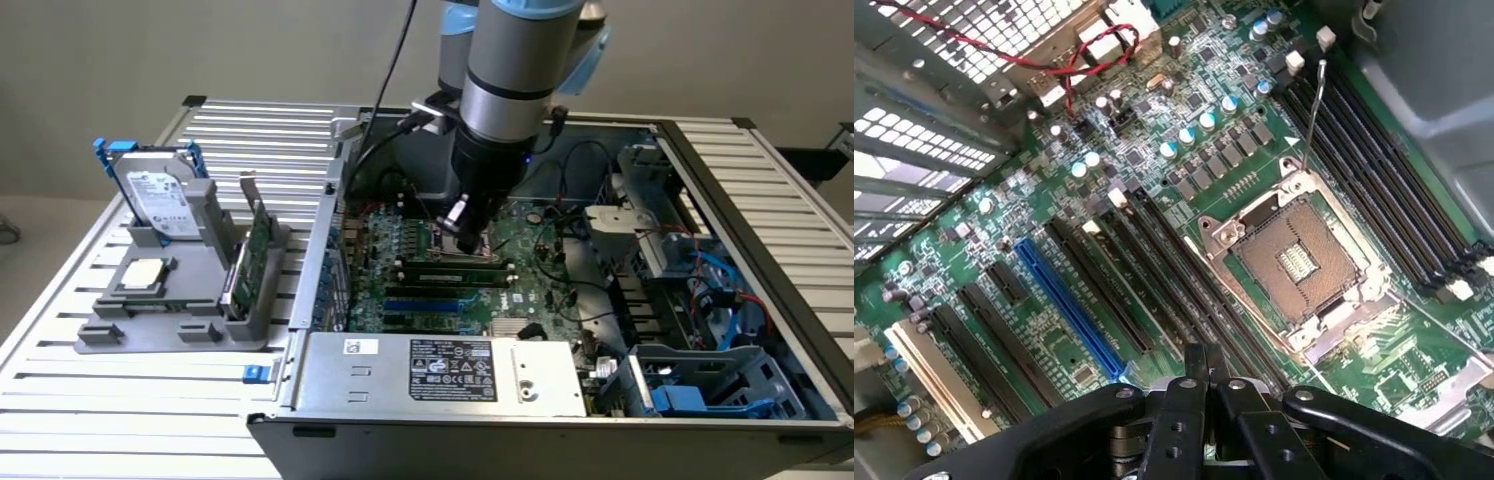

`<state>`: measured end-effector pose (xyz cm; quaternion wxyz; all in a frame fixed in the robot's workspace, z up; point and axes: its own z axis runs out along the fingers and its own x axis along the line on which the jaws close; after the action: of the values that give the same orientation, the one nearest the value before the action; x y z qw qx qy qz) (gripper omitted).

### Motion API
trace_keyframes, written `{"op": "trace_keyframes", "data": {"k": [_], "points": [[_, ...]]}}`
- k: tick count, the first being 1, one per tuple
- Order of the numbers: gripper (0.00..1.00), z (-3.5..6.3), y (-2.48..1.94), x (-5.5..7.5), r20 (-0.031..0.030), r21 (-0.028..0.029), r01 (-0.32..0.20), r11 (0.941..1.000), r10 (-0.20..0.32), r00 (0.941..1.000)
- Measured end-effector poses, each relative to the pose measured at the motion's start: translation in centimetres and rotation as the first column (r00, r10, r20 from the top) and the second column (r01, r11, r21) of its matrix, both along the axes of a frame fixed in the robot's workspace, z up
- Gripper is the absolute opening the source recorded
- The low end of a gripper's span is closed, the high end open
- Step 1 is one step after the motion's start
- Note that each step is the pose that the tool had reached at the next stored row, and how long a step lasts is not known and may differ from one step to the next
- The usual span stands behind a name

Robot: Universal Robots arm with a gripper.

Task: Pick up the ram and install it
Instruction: 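Press down the ram until it locks into place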

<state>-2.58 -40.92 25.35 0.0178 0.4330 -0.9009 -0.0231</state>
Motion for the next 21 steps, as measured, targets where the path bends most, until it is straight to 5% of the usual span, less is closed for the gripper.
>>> {"op": "trace_keyframes", "data": {"k": [11, 15, 21], "points": [[0.11, -0.28, 0.0, 0.0, 0.0116, -0.033, 0.116, 0.9928, -0.115, 0.9933], [0.11, -0.32, 0.0, 0.0, 0.0124, -0.0365, 0.169, 0.9849, -0.169, 0.9856], [0.11, -0.35, 0.0, 0.0, 0.0125, -0.0368, 0.263, 0.9641, -0.263, 0.9648]]}}
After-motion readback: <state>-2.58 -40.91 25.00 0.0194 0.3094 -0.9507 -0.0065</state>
